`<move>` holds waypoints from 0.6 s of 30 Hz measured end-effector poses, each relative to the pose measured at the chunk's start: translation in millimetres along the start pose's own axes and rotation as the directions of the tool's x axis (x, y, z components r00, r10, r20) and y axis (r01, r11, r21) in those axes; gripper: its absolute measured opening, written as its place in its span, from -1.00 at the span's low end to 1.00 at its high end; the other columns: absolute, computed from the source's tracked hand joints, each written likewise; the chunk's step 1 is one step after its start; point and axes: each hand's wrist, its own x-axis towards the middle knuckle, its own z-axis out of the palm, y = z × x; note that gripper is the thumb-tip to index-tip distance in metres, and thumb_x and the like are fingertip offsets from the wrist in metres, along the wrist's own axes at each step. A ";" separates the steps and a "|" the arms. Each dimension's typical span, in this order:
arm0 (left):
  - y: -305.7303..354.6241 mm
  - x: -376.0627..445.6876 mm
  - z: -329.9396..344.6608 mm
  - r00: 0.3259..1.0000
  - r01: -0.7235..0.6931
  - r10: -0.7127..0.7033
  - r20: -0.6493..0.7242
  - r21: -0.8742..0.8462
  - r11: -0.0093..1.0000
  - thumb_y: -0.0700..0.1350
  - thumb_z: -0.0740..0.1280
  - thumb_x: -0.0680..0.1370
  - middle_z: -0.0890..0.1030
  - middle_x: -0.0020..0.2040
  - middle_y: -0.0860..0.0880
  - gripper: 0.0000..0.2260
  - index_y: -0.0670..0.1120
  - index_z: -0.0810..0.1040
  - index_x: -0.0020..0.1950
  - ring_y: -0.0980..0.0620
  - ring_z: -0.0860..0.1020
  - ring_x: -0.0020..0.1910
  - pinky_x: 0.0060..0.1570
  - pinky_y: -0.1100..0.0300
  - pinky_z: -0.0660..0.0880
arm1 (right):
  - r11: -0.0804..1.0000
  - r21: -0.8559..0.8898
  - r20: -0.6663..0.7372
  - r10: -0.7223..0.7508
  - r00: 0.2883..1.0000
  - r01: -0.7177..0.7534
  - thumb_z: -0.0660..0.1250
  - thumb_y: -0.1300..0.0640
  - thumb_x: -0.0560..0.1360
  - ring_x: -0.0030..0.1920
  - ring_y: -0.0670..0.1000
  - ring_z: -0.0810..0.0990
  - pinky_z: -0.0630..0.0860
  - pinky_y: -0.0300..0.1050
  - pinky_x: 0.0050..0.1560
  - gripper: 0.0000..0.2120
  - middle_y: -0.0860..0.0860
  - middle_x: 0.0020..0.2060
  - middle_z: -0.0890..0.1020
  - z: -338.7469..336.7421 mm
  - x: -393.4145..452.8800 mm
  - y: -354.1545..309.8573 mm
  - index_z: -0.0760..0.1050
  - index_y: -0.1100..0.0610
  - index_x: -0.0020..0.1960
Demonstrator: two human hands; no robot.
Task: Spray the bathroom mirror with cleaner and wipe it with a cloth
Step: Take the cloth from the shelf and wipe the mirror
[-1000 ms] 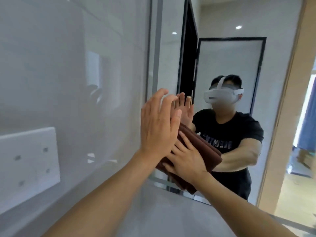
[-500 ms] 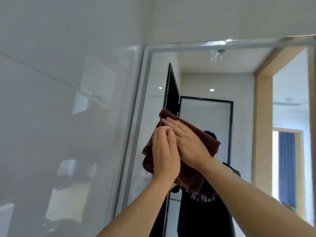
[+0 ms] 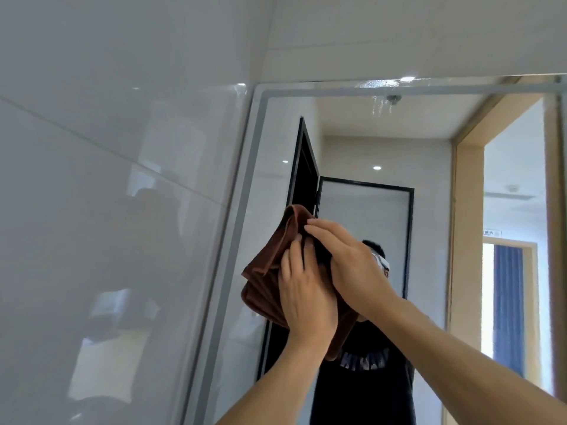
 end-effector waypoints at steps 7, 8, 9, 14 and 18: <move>9.8 73.1 6.1 0.988 -0.147 0.153 -0.009 0.227 0.963 -0.07 0.10 0.59 0.31 0.55 0.00 -0.54 -0.03 0.31 0.51 -0.04 0.36 0.45 0.44 -0.07 0.26 | 0.977 -0.215 -0.102 -0.021 0.995 -0.001 0.27 0.36 0.52 0.23 0.06 0.58 0.59 -0.03 0.18 -0.66 0.07 0.29 0.56 -46.7 -14.0 9.3 0.61 0.14 0.22; 18.3 94.6 6.0 0.988 -0.145 0.153 -0.013 0.239 0.960 -0.05 0.06 0.60 0.28 0.57 0.01 -0.53 -0.01 0.28 0.53 -0.03 0.30 0.50 0.48 -0.11 0.19 | 0.973 -0.230 -0.112 -0.008 0.994 -0.018 0.31 0.39 0.50 0.22 0.04 0.57 0.60 -0.01 0.15 -0.64 0.06 0.30 0.54 -55.3 -15.3 12.3 0.61 0.12 0.22; 29.1 115.2 7.5 0.989 -0.138 0.145 -0.012 0.238 0.961 -0.02 0.03 0.62 0.22 0.59 0.03 -0.53 0.02 0.24 0.55 -0.02 0.21 0.55 0.52 -0.15 0.11 | 0.970 -0.239 -0.125 0.003 0.992 -0.033 0.34 0.40 0.49 0.20 0.03 0.57 0.60 0.00 0.13 -0.63 0.05 0.31 0.53 -63.8 -16.6 15.2 0.61 0.11 0.22; 102.0 150.4 36.2 0.956 -0.295 0.284 0.078 0.249 0.923 0.25 -0.14 0.62 0.04 0.64 -0.01 -0.38 -0.02 0.07 0.62 -0.06 -0.03 0.62 0.55 -0.20 -0.12 | 0.982 -0.176 -0.259 0.016 0.966 -0.063 0.34 0.43 0.46 0.19 -0.10 0.54 0.55 -0.22 0.13 -0.58 -0.07 0.30 0.49 -105.4 -20.7 24.0 0.59 0.06 0.21; 109.0 148.6 43.7 0.779 -0.626 0.587 0.219 0.211 0.751 0.25 -0.15 0.60 0.19 0.60 0.02 -0.39 0.03 0.11 0.61 -0.03 0.20 0.55 0.52 -0.12 0.06 | 0.988 -0.121 -0.322 0.048 0.946 -0.091 0.28 0.46 0.44 0.23 -0.06 0.52 0.57 -0.13 0.10 -0.60 -0.06 0.26 0.52 -128.0 -5.5 25.3 0.60 0.11 0.15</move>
